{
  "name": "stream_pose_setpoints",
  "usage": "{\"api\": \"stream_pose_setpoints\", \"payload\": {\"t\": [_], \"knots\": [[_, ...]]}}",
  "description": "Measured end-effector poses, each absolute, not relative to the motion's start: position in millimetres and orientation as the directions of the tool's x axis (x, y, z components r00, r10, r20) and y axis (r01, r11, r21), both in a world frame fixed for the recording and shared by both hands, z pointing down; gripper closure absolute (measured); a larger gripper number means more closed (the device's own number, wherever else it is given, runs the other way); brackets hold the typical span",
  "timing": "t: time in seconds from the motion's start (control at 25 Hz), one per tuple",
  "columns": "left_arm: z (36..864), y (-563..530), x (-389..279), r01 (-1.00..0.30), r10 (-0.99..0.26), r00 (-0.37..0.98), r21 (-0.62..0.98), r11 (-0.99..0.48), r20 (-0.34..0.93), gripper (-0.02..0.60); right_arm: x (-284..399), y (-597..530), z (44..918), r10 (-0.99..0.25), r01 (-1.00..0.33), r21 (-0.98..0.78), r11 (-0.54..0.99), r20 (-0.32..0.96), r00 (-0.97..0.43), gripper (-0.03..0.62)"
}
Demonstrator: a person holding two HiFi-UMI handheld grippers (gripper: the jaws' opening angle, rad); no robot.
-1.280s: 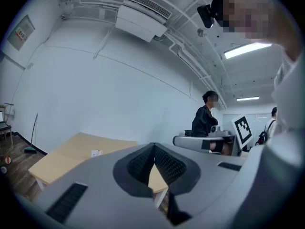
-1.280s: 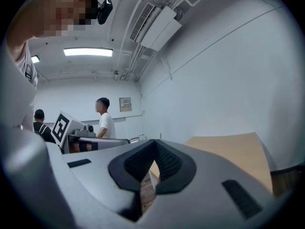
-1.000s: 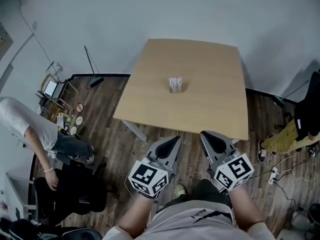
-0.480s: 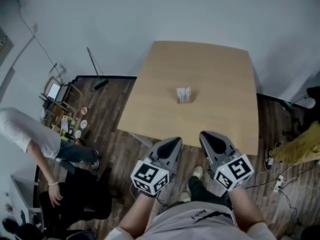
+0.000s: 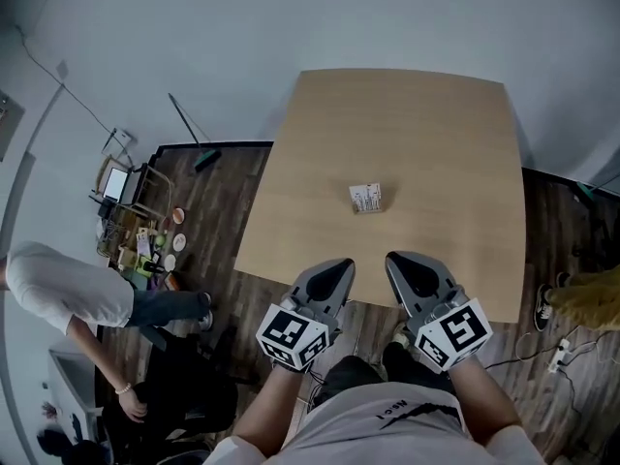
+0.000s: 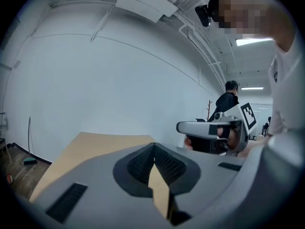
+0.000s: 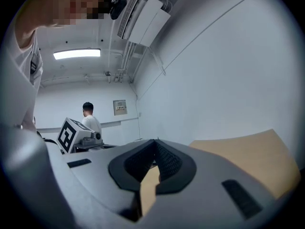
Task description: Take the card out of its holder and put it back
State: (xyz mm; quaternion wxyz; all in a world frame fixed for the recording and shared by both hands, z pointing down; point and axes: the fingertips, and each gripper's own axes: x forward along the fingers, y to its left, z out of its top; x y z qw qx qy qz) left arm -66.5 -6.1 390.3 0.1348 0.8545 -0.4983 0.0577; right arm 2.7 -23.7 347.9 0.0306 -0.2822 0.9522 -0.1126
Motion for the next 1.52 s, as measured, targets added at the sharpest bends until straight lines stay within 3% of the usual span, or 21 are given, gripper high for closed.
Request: {"api": "stream_pose_setpoints", "payload": {"t": [0.44,1.0,1.12,1.52], "knots": [[437,-80,-106,-0.819,-0.773,0.573,0.159,-0.551,0.273,0.568,-28,-87,387,-0.573,-0.568,-0.272,0.777,0.069,-0.817,0.582],[551,-187,-159,-0.660,-0.581,0.740,0.197,-0.725,0.339,0.563,-83,-165,445,-0.691,-0.707,-0.274,0.651,0.170,-0.702,0.582],[579,-195,-160,-0.631,-0.542,0.761,0.217,-0.744,0.356,0.502,-84,-172,455,-0.707,-0.727,-0.277,0.629,0.185,-0.682,0.582],[644,-224,-145,-0.567,-0.450,0.802,0.263,-0.780,0.393,0.474,-73,-185,489,-0.736,-0.771,-0.291,0.566,0.244,-0.632,0.582]]}}
